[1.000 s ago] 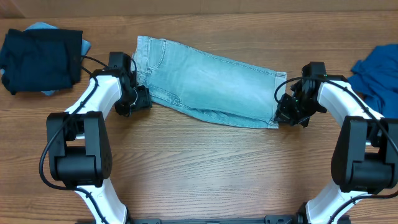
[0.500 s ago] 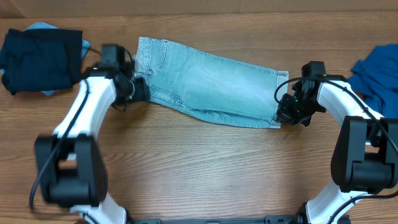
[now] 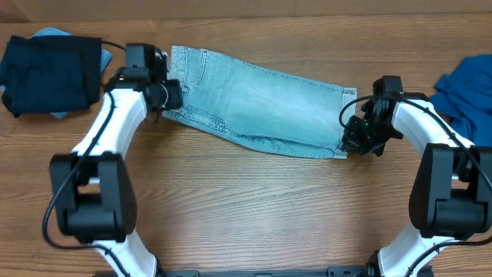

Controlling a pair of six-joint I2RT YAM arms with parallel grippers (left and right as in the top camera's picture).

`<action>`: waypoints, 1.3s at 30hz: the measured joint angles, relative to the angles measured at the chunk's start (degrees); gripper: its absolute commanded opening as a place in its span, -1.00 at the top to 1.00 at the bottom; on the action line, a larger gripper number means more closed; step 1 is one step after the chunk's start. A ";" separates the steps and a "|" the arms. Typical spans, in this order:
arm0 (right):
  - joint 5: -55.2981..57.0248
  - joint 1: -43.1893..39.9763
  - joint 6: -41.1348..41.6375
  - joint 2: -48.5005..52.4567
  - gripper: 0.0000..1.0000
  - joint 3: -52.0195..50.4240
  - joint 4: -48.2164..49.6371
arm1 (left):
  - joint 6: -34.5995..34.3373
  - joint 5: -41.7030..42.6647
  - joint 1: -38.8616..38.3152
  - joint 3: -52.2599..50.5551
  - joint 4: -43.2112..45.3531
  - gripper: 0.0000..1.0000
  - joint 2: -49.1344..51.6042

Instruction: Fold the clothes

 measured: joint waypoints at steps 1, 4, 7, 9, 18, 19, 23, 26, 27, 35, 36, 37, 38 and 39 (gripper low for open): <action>0.00 0.00 -0.02 0.00 0.89 0.00 -0.09 | 0.04 -0.02 -0.13 -0.04 0.00 0.50 0.83; 0.28 0.00 -0.02 0.00 0.88 0.00 -0.42 | 0.02 -0.07 -0.37 -0.04 0.13 0.53 3.06; 0.74 0.00 0.00 0.00 0.88 0.00 -1.03 | 0.02 -0.20 -0.37 -0.04 -0.07 0.53 3.85; 0.85 -0.11 0.02 0.00 0.89 0.00 -1.57 | 0.02 -0.28 -0.37 -0.04 -0.63 0.53 3.98; -5.07 -7.37 -1.70 0.00 0.65 0.00 -2.03 | 0.02 -1.36 -0.74 -0.04 -3.76 0.55 3.98; -4.87 -7.85 -2.10 0.00 0.65 0.00 -1.99 | 0.04 -1.62 -0.74 -0.04 -3.74 0.55 3.98; -4.59 -8.94 -3.30 0.00 0.55 -0.04 0.11 | 0.02 -1.90 -0.74 -0.04 -5.05 0.61 3.98; -4.66 -8.68 -3.61 0.00 0.24 -0.04 1.44 | 0.00 -2.14 -0.74 0.00 -7.28 0.69 3.98; -4.70 -8.63 -4.02 0.00 0.19 -0.04 1.57 | 0.00 -2.14 -0.74 0.02 -8.33 0.69 3.98; -5.95 -8.61 -5.55 -0.11 0.02 2.03 0.70 | -0.46 -3.13 -0.74 -0.07 -13.97 0.63 3.30; -6.32 -8.61 -5.55 -0.26 0.02 2.99 0.57 | -0.50 -3.61 -0.74 -0.07 -14.71 0.56 2.64; -6.91 -8.61 -5.73 -0.66 0.02 3.96 0.61 | -0.52 -3.91 -0.74 -0.07 -15.17 0.49 1.79; -7.85 -8.55 -6.01 -1.09 -0.01 4.66 0.59 | -0.52 -3.87 -0.74 -0.07 -15.39 0.42 1.01; -9.01 -8.48 -6.21 -1.90 -0.03 5.55 0.70 | -0.94 -3.85 -0.74 -0.07 -15.45 0.28 -0.11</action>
